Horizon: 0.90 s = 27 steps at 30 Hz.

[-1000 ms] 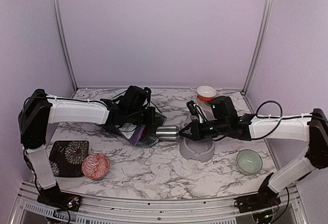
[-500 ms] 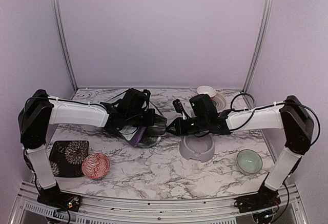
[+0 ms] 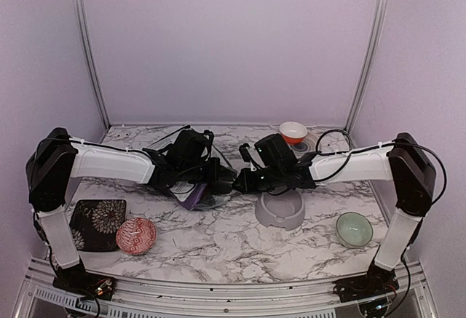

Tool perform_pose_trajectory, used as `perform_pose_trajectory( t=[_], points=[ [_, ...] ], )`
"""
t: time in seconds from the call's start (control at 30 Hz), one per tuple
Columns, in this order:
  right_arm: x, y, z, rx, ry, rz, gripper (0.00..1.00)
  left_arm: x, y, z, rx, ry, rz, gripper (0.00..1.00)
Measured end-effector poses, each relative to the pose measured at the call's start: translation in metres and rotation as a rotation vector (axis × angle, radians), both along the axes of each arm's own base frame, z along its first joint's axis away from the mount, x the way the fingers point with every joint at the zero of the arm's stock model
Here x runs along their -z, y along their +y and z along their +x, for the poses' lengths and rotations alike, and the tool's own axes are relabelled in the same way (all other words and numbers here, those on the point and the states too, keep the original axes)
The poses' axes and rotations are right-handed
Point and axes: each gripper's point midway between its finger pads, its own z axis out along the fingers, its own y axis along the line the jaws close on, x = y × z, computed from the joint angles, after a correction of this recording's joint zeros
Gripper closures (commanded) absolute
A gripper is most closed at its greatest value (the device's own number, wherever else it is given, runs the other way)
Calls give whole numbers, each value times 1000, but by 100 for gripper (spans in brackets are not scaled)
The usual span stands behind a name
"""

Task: Serve the pet food
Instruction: Collect the pet food from the pet food bag.

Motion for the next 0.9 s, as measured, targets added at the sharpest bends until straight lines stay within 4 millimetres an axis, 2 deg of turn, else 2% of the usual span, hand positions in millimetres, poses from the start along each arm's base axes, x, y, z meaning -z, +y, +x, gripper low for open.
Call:
perform_pose_trajectory(
  t=[0.4,0.9],
  points=[
    [3,0,0,23,-5,-54,100,0,-1,-1,9,4,-3,100],
    [12,12,3,15,22,-31,100,0,-2,-2,13,9,-7,100]
  ],
)
